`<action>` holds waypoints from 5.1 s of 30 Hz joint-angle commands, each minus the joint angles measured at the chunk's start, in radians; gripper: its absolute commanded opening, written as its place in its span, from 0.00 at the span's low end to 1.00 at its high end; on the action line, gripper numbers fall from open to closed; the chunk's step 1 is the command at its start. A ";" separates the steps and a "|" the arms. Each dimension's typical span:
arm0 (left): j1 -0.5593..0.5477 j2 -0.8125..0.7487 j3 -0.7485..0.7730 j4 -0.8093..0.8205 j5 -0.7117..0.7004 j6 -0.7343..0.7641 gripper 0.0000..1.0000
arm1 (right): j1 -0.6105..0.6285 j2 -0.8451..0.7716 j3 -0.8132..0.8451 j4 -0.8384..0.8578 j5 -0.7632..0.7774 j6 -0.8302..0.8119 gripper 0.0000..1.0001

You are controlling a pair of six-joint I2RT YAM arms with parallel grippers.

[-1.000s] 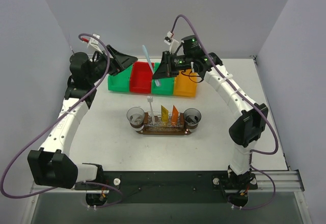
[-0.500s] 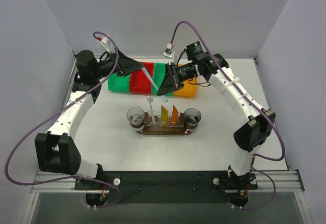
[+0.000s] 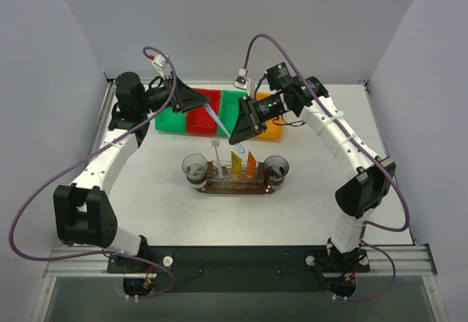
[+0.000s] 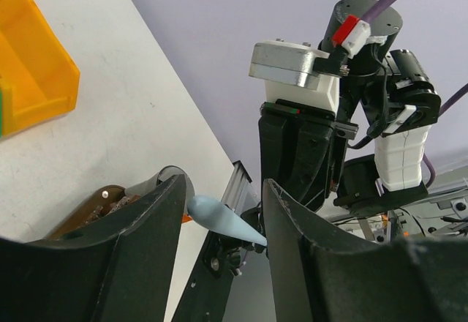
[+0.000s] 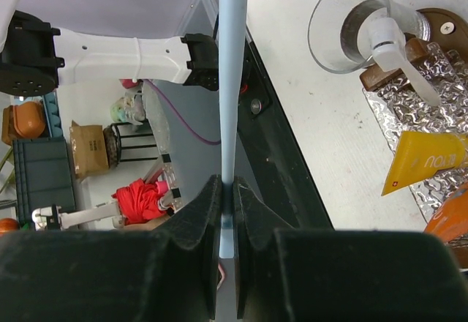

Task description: Prepare toiletry sets of a toothbrush and toothpaste on the tray

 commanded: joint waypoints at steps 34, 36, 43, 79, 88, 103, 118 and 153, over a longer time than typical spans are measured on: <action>-0.008 -0.112 -0.042 -0.363 -0.282 -0.140 0.00 | 0.206 -0.303 -0.198 0.131 0.739 -0.184 0.54; -0.008 -0.125 -0.046 -0.340 -0.278 -0.144 0.00 | 0.212 -0.335 -0.245 0.176 0.782 -0.154 0.54; -0.008 -0.191 -0.169 -0.025 -0.279 -0.170 0.00 | 0.197 -0.384 -0.282 0.200 0.783 0.006 0.57; -0.055 -0.204 -0.298 0.792 -0.446 -0.462 0.00 | 0.005 -0.573 -0.663 1.082 0.436 0.655 0.49; -0.057 -0.211 -0.299 0.772 -0.455 -0.453 0.00 | 0.005 -0.568 -0.660 1.085 0.423 0.656 0.40; -0.057 -0.260 -0.273 0.543 -0.382 -0.325 0.54 | 0.003 -0.585 -0.652 1.052 0.422 0.621 0.00; -0.006 -0.301 -0.131 -0.028 -0.320 0.086 0.72 | 0.000 -0.691 -0.571 0.569 0.407 0.344 0.00; 0.037 -0.316 -0.011 -0.593 -0.560 0.403 0.75 | 0.163 -0.390 -0.358 -0.054 0.681 -0.086 0.00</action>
